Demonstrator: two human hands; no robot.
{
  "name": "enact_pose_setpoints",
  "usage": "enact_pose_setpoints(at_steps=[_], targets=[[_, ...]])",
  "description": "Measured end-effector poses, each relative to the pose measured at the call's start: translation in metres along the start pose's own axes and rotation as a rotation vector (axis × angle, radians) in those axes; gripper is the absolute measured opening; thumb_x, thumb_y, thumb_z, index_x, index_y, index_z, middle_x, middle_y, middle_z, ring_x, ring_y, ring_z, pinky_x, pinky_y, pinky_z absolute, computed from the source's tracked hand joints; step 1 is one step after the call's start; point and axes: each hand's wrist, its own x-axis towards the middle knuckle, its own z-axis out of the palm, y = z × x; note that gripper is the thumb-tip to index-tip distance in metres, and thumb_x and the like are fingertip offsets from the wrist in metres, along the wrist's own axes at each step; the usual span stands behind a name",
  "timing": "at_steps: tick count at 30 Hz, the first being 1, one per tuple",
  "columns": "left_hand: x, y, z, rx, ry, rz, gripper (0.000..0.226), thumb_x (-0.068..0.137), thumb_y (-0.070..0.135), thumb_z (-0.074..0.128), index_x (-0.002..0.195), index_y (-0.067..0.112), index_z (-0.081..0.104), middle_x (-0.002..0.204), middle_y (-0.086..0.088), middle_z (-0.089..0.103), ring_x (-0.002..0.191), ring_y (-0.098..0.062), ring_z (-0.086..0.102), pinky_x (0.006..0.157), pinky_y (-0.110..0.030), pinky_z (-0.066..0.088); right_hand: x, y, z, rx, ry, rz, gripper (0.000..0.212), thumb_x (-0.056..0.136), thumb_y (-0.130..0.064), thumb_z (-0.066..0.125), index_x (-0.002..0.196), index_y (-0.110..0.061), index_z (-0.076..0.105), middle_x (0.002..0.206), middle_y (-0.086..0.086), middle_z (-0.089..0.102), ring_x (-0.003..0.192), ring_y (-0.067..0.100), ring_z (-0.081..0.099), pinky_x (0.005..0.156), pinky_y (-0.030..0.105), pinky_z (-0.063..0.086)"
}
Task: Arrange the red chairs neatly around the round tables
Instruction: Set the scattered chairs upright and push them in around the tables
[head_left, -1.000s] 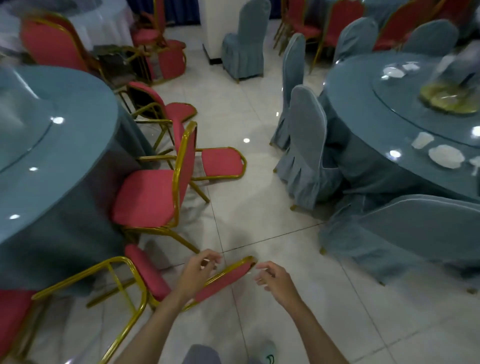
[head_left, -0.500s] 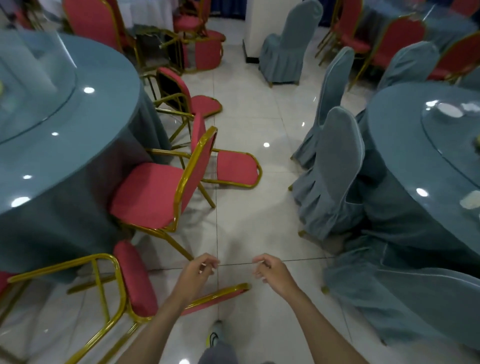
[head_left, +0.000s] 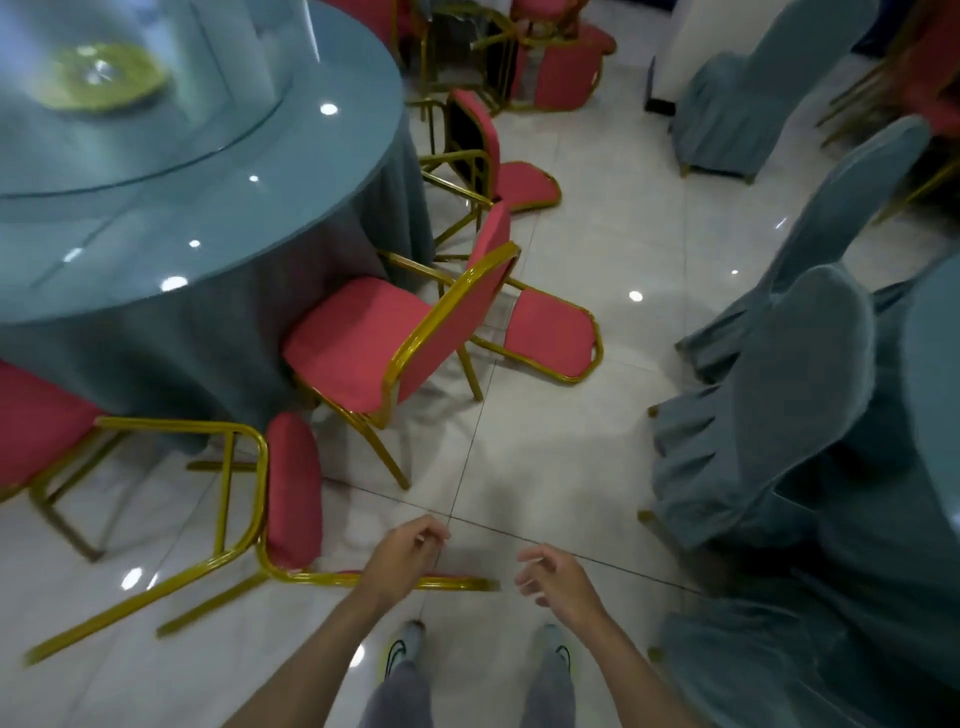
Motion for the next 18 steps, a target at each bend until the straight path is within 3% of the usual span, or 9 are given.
enact_pose_setpoints(at_steps=[5,7,10,15,18], targets=[[-0.020,0.000,0.041,0.050,0.094,-0.069,0.040,0.093,-0.004,0.058,0.085,0.035,0.064,0.089,0.028,0.067,0.085,0.003,0.063,0.075,-0.013,0.047,0.007,0.013,-0.019,0.006,-0.091,0.021,0.021,0.099,-0.008,0.050,0.103,-0.017,0.069,0.088,0.008,0.078,0.073,0.015,0.069,0.066,0.028,0.050],[-0.029,-0.007,0.057,0.048,0.114,-0.111,0.033,0.092,0.001,0.057,0.088,0.032,0.066,0.090,0.026,0.068,0.084,0.002,0.064,0.078,-0.018,0.052,0.012,0.021,-0.021,0.008,-0.141,0.039,0.020,0.099,-0.008,0.051,0.102,-0.017,0.069,0.089,0.011,0.077,0.070,0.014,0.068,0.062,0.025,0.048],[-0.041,-0.023,0.085,-0.011,0.186,-0.248,0.023,0.094,0.005,0.056,0.096,0.022,0.072,0.088,0.006,0.074,0.079,-0.011,0.068,0.078,-0.035,0.057,0.022,0.038,-0.026,-0.037,-0.217,0.047,0.023,0.097,-0.007,0.050,0.103,-0.016,0.070,0.087,0.010,0.077,0.068,0.013,0.067,0.059,0.023,0.046],[-0.060,-0.051,0.129,-0.082,0.285,-0.385,0.031,0.095,-0.006,0.055,0.095,0.019,0.073,0.088,0.004,0.074,0.080,-0.008,0.069,0.075,-0.022,0.055,0.040,0.063,-0.026,-0.153,-0.300,0.069,0.023,0.097,-0.010,0.050,0.105,-0.016,0.071,0.085,0.006,0.076,0.070,0.013,0.067,0.061,0.023,0.047],[-0.071,-0.079,0.151,-0.090,0.279,-0.442,0.033,0.095,-0.006,0.054,0.096,0.021,0.073,0.089,0.004,0.074,0.078,-0.005,0.067,0.076,-0.025,0.056,0.055,0.087,-0.019,-0.218,-0.332,0.101,0.023,0.098,-0.011,0.049,0.103,-0.020,0.070,0.089,0.006,0.077,0.074,0.015,0.069,0.065,0.025,0.050]])
